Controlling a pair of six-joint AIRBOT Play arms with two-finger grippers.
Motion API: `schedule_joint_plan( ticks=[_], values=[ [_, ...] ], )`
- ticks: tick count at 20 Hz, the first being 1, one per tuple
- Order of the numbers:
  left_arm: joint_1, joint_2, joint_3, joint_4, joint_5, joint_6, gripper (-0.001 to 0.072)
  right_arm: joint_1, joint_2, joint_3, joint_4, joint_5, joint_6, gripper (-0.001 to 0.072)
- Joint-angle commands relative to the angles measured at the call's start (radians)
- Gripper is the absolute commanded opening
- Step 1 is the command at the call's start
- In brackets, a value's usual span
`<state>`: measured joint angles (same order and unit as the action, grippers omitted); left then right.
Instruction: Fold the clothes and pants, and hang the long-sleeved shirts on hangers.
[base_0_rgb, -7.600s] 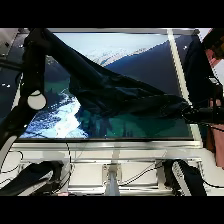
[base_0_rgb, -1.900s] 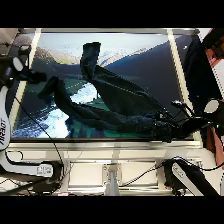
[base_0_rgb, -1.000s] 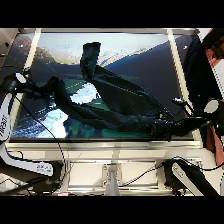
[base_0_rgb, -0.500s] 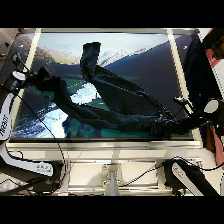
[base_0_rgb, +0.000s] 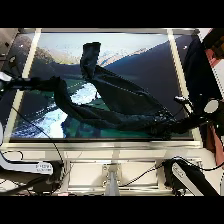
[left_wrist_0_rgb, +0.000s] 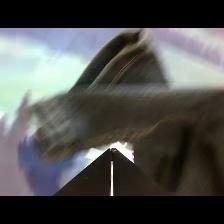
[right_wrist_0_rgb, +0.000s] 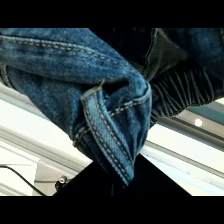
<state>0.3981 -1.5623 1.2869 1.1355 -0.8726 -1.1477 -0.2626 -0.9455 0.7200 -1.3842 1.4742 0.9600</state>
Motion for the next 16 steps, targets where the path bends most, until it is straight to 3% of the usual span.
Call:
schedule_joint_plan(
  ticks=[1, 3, 5, 11, 16],
  values=[
    [0.082, 0.009, -0.003, 0.042, -0.154, 0.011, 0.0016, 0.001, 0.000, 0.000, 0.000, -0.021, 0.001, 0.0050],
    [0.085, -0.008, -0.008, 0.039, -0.151, 0.011, 0.0050, 0.001, 0.000, 0.000, 0.000, -0.021, 0.001, 0.0050],
    [0.070, -0.036, -0.009, 0.023, -0.117, 0.011, 0.0387, 0.001, 0.000, 0.000, 0.000, -0.021, 0.001, 0.0050],
    [-0.007, -0.155, -0.008, -0.155, 0.106, 0.011, 0.0406, 0.001, 0.000, 0.000, 0.000, -0.020, 0.024, 0.0050],
    [-0.073, -0.172, -0.008, -0.172, 0.333, 0.011, 0.0405, 0.001, 0.000, 0.000, 0.000, -0.024, 0.024, 0.0050]
  ],
)
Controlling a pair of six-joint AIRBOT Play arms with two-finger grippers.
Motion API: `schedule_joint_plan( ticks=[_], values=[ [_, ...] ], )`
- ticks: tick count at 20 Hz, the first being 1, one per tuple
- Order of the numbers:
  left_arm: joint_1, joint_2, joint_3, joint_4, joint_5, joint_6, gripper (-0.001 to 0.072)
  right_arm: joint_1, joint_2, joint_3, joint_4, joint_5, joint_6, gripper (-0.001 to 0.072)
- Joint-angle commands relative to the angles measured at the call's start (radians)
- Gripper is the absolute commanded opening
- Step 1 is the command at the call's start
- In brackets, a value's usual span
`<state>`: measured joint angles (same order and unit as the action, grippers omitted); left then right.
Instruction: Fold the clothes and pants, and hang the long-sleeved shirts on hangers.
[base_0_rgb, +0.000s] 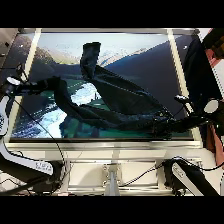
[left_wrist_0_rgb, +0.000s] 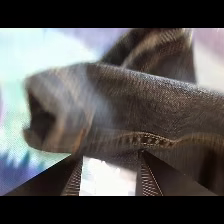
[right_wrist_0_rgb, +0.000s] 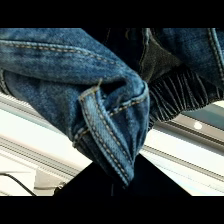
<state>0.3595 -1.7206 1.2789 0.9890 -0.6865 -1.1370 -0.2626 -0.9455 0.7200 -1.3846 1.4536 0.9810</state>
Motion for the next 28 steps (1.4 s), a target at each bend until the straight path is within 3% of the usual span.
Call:
schedule_joint_plan(
  ticks=[1, 5, 11, 18, 23, 28],
  values=[
    [-0.047, -0.013, 0.000, -0.024, 0.168, 0.000, 0.0404, 0.001, 0.000, 0.000, 0.000, -0.007, 0.003, 0.0050],
    [-0.065, -0.013, 0.000, -0.021, 0.141, 0.000, 0.0405, 0.001, 0.000, 0.000, 0.000, -0.008, 0.003, 0.0050],
    [-0.016, 0.002, 0.000, 0.039, -0.093, 0.000, 0.0403, 0.001, 0.000, 0.000, 0.000, -0.008, 0.003, 0.0050],
    [0.066, 0.031, -0.001, 0.058, -0.130, 0.000, 0.0403, 0.001, 0.000, 0.000, 0.000, -0.060, 0.003, 0.0050],
    [0.000, -0.040, -0.001, 0.057, -0.037, -0.001, 0.0405, 0.001, 0.000, 0.000, 0.000, -0.058, 0.014, 0.0050],
    [-0.095, -0.063, 0.000, 0.050, 0.230, -0.053, 0.0403, 0.001, 0.000, 0.000, 0.000, -0.059, 0.014, 0.0050]
  ],
)
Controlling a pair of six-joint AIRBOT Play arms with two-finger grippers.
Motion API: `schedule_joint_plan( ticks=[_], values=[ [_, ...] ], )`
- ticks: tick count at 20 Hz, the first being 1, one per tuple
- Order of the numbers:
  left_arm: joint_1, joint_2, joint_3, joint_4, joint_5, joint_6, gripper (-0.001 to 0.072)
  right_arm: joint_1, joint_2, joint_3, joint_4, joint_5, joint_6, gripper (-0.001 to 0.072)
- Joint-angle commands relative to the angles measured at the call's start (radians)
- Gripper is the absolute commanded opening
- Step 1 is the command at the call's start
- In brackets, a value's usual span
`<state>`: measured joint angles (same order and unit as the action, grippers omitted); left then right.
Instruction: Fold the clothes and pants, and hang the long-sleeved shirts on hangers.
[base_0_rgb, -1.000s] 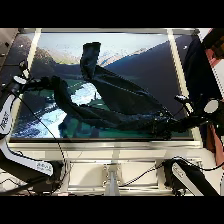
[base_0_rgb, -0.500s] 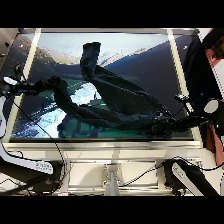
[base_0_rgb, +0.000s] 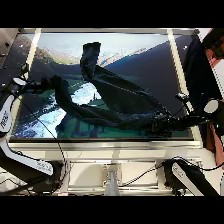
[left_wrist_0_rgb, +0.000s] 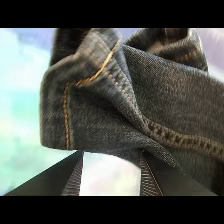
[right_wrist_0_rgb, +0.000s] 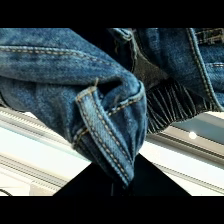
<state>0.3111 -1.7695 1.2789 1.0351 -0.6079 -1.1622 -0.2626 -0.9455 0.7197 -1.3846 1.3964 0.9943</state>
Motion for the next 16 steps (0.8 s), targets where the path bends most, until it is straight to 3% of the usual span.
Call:
schedule_joint_plan(
  ticks=[1, 2, 4, 5, 11, 16],
  values=[
    [-0.063, -0.015, 0.000, 0.004, 0.194, -0.027, 0.0399, 0.001, 0.000, 0.001, 0.000, -0.002, 0.001, 0.0050],
    [-0.079, -0.016, 0.000, 0.004, 0.227, -0.027, 0.0330, 0.001, 0.000, 0.001, 0.000, -0.002, 0.001, 0.0050],
    [-0.102, -0.019, 0.000, 0.004, 0.261, -0.027, 0.0050, 0.001, 0.000, 0.001, 0.000, -0.002, 0.001, 0.0050],
    [-0.109, -0.021, 0.000, 0.004, 0.277, -0.027, 0.0017, 0.001, 0.000, 0.003, 0.000, -0.002, 0.001, 0.0050],
    [-0.135, 0.006, 0.020, -0.108, 0.416, -0.027, 0.0016, 0.001, 0.000, 0.009, 0.000, -0.079, 0.000, 0.0050],
    [-0.132, 0.130, 0.099, -0.132, 0.613, -0.027, 0.0012, 0.001, -0.001, 0.146, -0.001, -0.503, 0.016, 0.0050]
  ],
)
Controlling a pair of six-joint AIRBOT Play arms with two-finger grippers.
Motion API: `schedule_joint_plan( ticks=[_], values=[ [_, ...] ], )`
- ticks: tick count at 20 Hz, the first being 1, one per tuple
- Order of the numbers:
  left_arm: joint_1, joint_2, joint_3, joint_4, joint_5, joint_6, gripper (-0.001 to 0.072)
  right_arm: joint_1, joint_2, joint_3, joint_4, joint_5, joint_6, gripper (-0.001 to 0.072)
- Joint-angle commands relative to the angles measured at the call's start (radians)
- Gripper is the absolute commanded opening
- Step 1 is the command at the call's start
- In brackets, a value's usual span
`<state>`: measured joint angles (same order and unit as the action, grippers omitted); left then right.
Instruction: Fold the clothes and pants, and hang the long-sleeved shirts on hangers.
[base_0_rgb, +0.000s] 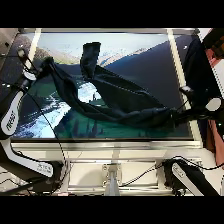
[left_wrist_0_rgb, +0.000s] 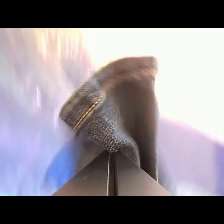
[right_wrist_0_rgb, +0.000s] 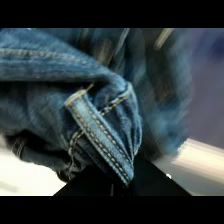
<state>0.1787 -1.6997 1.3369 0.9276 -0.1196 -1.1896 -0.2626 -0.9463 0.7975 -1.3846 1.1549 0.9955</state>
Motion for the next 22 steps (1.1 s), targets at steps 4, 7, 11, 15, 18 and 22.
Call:
schedule_joint_plan(
  ticks=[4, 7, 11, 15, 18, 22],
  values=[
    [0.041, 0.151, 0.085, -0.024, 0.104, -0.005, 0.0010, 0.001, -0.016, 0.229, -0.003, -0.605, 0.070, 0.0049],
    [0.116, 0.204, 0.085, -0.024, -0.085, -0.065, 0.0009, 0.000, -0.055, 0.357, -0.010, -0.489, 0.070, 0.0049],
    [0.258, 0.232, 0.085, 0.066, -0.456, -0.261, 0.0009, 0.000, -0.078, 0.398, -0.057, -0.139, 0.069, 0.0048],
    [0.336, 0.231, 0.085, 0.320, -0.771, -0.312, 0.0010, 0.000, -0.096, 0.398, -0.087, 0.366, 0.031, 0.0048],
    [0.327, 0.230, 0.084, 0.589, -0.910, -0.310, 0.0011, 0.000, -0.109, 0.393, -0.090, 0.546, 0.032, 0.0048],
    [0.322, 0.226, 0.084, 0.776, -0.963, -0.311, 0.0013, -0.024, -0.110, 0.284, -0.138, 0.555, 0.054, 0.0048]
  ],
)
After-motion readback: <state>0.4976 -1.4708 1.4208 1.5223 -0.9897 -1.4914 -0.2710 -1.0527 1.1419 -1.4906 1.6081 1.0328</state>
